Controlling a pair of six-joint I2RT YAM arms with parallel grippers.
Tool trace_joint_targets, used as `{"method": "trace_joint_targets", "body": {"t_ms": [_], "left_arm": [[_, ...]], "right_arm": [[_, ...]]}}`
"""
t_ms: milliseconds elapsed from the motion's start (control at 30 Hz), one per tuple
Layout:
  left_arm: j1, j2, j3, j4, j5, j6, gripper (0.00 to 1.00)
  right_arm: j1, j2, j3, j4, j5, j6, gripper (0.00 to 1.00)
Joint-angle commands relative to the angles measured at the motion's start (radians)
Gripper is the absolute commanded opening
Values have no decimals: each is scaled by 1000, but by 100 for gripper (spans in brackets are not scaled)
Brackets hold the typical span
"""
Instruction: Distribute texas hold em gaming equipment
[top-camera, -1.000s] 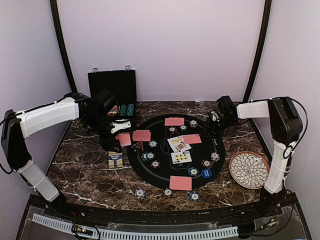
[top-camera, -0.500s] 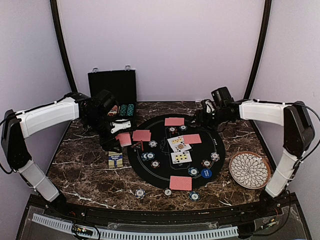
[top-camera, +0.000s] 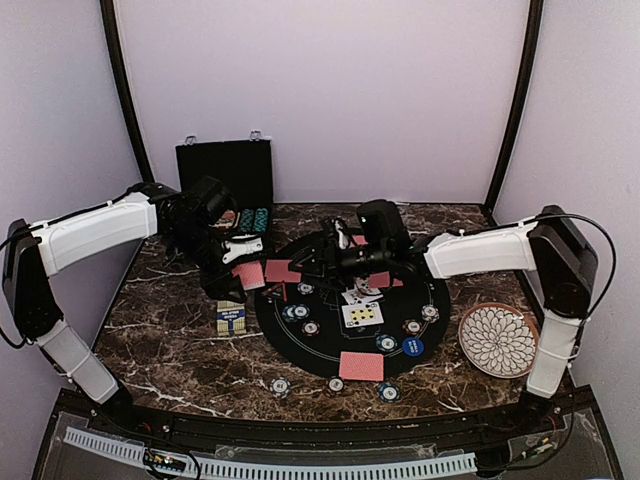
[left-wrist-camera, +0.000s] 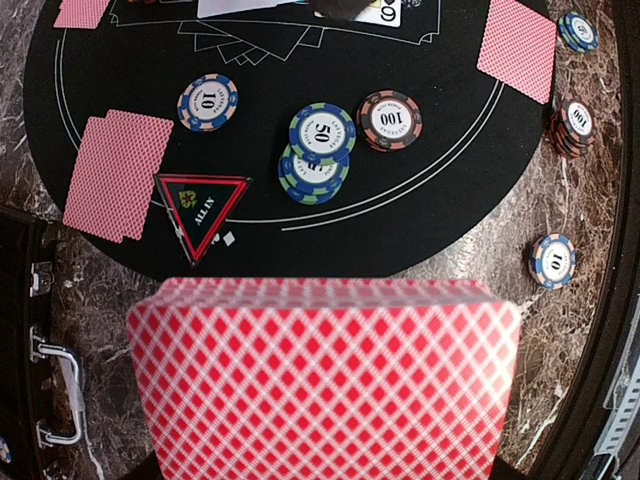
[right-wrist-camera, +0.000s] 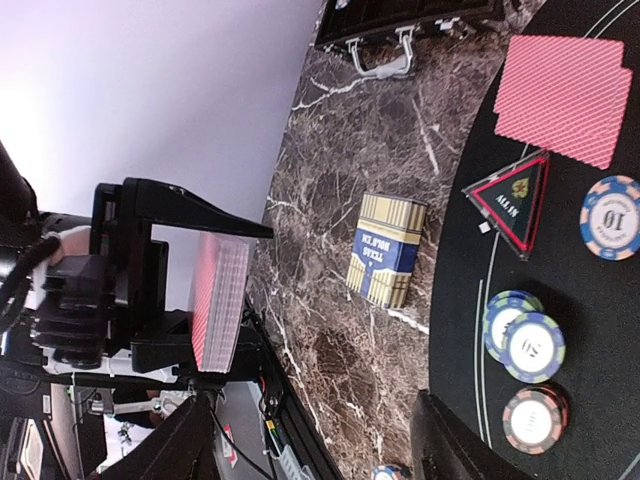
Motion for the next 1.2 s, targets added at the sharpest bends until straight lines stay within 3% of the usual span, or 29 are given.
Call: {"method": "trace_joint_targets", "body": {"t_ms": [0, 867, 1167], "left_arm": [[0, -22, 31, -9, 20, -12, 0], [0, -24, 32, -8, 27, -13, 0], [0, -27, 33, -10, 29, -12, 0]], "right_arm": [[37, 66, 26, 223, -63, 131, 69], [101, 287, 241, 344, -125, 254, 69], [101, 359, 303, 346, -116, 293, 62]]}}
